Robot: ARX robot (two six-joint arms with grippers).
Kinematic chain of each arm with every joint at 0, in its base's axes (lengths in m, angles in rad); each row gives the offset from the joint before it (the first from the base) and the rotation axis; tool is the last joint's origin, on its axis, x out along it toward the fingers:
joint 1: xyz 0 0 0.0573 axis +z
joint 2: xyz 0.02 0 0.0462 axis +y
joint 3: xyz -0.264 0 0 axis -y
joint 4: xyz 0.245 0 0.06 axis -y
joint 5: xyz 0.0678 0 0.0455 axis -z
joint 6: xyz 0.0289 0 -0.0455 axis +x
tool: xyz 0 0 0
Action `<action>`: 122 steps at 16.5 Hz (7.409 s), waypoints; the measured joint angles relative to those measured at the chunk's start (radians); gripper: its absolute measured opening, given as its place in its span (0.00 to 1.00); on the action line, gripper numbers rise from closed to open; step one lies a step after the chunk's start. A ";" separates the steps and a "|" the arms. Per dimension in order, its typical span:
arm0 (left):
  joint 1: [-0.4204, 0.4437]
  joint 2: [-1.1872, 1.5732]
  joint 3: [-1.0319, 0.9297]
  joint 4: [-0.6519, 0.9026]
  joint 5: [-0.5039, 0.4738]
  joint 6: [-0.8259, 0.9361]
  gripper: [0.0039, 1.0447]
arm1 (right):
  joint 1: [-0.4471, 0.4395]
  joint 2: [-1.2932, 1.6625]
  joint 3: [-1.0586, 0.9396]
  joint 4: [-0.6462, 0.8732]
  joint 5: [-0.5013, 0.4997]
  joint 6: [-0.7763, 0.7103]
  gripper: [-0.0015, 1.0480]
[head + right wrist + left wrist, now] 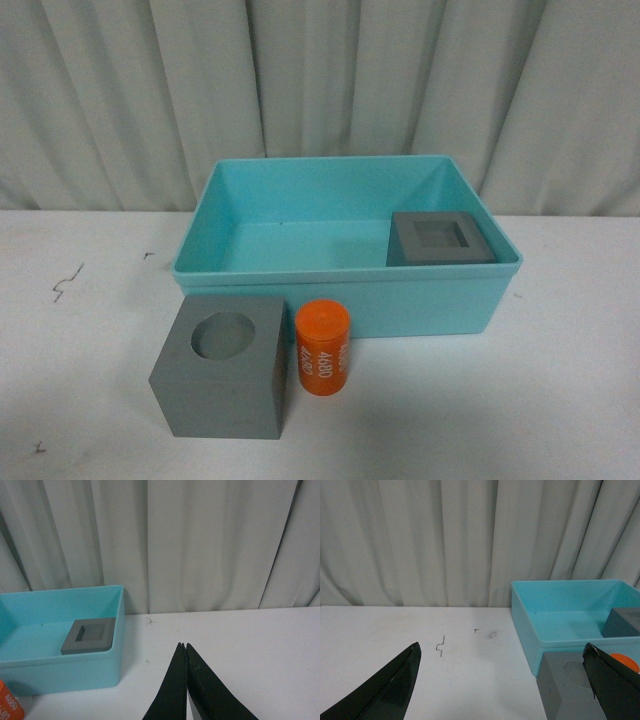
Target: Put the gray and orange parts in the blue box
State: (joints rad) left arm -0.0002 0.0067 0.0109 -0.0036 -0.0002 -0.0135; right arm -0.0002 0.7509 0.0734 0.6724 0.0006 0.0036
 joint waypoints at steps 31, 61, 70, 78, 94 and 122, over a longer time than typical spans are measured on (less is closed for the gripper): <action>0.000 0.000 0.000 0.000 0.000 0.000 0.94 | 0.000 -0.747 -0.061 -0.676 0.000 -0.001 0.53; -0.265 1.818 0.711 0.319 0.007 -0.006 0.87 | 0.000 -0.747 -0.061 -0.676 0.000 -0.001 0.94; -0.265 1.802 0.699 0.318 0.018 -0.003 0.27 | 0.000 -0.747 -0.061 -0.676 0.000 -0.001 0.94; -0.112 1.433 0.595 0.152 0.072 0.128 0.20 | 0.000 -0.747 -0.061 -0.676 0.000 -0.001 0.94; -0.351 1.891 1.303 -0.031 -0.047 -0.029 0.19 | 0.000 -0.747 -0.061 -0.676 0.000 -0.001 0.94; -0.240 1.350 0.614 0.735 -0.228 -0.001 0.63 | 0.000 -0.747 -0.061 -0.676 0.000 -0.001 0.94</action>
State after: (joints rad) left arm -0.2401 1.3563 0.6250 0.7315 -0.2283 -0.0143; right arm -0.0002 0.0040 0.0120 -0.0036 0.0002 0.0025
